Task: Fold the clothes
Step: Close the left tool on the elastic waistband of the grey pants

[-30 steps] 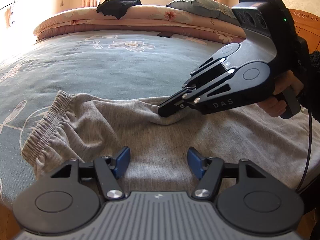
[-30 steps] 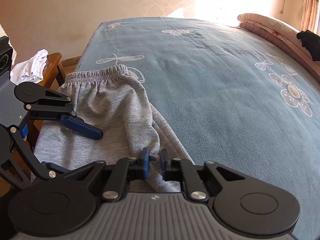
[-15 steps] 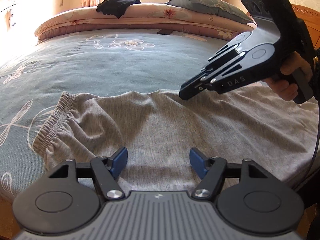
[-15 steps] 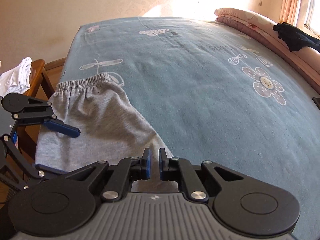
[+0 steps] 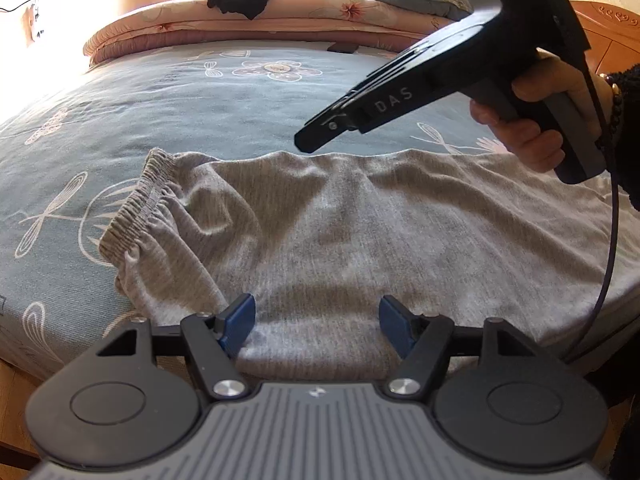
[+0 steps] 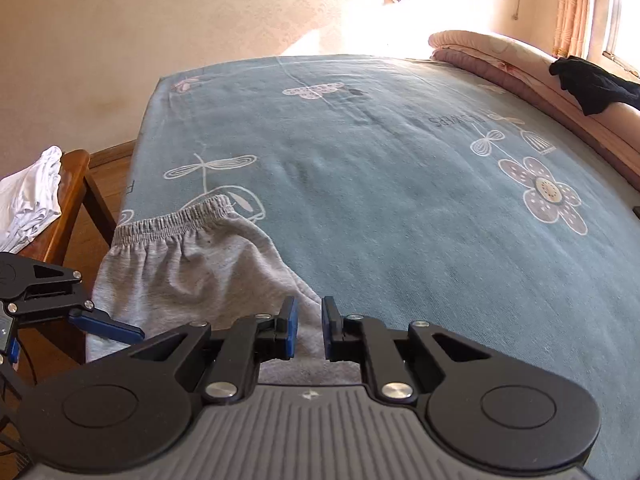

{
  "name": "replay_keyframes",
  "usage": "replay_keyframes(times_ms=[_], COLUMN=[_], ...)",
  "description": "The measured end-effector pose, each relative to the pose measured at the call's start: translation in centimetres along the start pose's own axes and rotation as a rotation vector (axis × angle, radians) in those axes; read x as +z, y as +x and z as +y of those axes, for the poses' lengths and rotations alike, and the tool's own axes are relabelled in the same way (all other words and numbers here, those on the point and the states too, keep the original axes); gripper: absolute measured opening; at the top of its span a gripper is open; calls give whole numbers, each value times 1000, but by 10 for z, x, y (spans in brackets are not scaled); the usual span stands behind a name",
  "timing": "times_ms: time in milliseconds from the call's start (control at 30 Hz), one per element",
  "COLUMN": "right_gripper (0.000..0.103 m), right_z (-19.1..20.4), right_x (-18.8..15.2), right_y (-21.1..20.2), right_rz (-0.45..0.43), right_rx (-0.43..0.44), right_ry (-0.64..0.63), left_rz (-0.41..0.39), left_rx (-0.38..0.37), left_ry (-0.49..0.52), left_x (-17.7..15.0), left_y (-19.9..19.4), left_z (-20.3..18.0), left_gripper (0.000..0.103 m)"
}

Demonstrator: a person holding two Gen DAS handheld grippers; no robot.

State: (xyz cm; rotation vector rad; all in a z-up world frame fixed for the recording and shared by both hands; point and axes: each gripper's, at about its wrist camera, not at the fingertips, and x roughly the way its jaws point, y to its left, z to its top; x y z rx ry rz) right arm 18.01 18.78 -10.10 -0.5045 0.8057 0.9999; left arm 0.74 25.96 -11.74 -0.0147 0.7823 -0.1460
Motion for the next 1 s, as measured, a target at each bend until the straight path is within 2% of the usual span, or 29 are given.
replay_keyframes(times_ms=[167,267,367,467,567,700,800,900,933,1000], right_gripper=[17,18,22,28,28,28,35,36,36,36], right_z=[9,3,12,19,23,42,73,98,103,107], right_x=[19,30,28,17,1,-17,-27,-34,-36,-37], right_y=[15,13,-11,-36,-58,-79,-85,-87,-87,-90], right_rz=[-13,-23,-58,-47,-39,-47,-48,-47,-48,-49], right_rx=[36,38,18,-8,9,85,112,114,119,122], right_ry=[26,119,56,0,-9,-40,-147,-220,-232,-237], left_rz=[2,-10,-55,-104,-154,-121,-90,-63,-70,-91], left_rx=[-46,-63,-40,46,135,242,266,271,270,268], left_ry=[-30,6,10,-79,-174,-366,-481,-532,-539,-551], left_x=[-4,-6,-4,-1,2,-1,-9,-15,-17,-20], left_y=[-7,-16,-30,-43,-56,-54,-44,-31,-30,-30], left_z=[1,-4,-2,17,37,71,91,101,102,105], left_gripper=[70,70,70,71,71,69,66,64,58,55])
